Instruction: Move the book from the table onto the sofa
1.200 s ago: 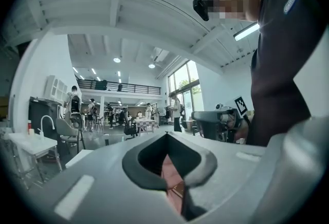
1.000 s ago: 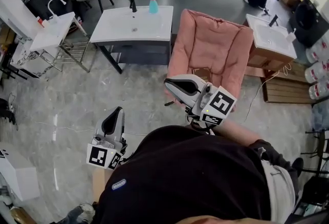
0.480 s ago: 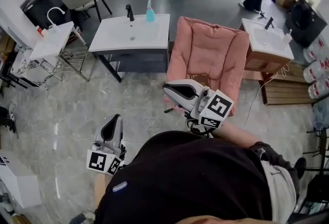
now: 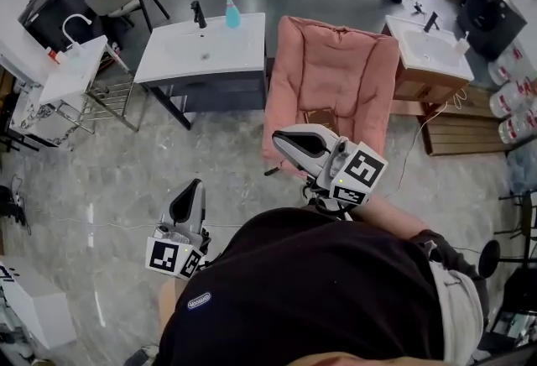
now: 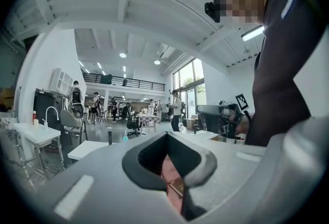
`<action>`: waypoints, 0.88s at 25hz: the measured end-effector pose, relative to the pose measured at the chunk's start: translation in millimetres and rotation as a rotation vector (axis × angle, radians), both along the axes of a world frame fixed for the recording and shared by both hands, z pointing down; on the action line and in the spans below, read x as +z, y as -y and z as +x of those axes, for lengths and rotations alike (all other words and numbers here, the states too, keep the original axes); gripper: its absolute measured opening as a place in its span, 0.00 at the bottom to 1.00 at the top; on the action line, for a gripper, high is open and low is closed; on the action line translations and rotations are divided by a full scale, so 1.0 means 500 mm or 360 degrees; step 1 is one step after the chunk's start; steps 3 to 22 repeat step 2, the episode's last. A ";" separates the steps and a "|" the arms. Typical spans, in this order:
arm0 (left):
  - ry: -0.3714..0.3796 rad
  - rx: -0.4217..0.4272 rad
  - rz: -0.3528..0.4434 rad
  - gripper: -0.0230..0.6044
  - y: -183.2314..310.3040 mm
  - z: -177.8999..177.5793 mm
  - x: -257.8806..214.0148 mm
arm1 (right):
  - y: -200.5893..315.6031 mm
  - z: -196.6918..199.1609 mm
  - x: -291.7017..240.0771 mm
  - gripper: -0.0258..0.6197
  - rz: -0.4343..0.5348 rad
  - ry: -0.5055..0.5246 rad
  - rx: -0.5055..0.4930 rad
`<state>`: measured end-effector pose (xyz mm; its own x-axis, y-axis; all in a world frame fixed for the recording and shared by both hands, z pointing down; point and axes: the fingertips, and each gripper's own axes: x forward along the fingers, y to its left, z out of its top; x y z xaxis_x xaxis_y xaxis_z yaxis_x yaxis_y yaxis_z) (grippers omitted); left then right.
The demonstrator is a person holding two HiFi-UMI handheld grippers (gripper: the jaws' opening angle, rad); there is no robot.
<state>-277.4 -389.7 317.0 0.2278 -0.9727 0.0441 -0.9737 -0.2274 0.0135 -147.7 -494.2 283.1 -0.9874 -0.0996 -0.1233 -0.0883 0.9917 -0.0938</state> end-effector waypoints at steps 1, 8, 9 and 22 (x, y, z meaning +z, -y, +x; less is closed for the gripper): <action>0.0001 0.0004 0.0001 0.05 0.004 0.002 0.001 | 0.004 0.002 0.001 0.09 0.0001 0.0001 0.0005; 0.0002 0.0008 0.0002 0.05 0.009 0.003 0.003 | 0.007 0.004 0.002 0.09 0.0002 0.0001 0.0011; 0.0002 0.0008 0.0002 0.05 0.009 0.003 0.003 | 0.007 0.004 0.002 0.09 0.0002 0.0001 0.0011; 0.0002 0.0008 0.0002 0.05 0.009 0.003 0.003 | 0.007 0.004 0.002 0.09 0.0002 0.0001 0.0011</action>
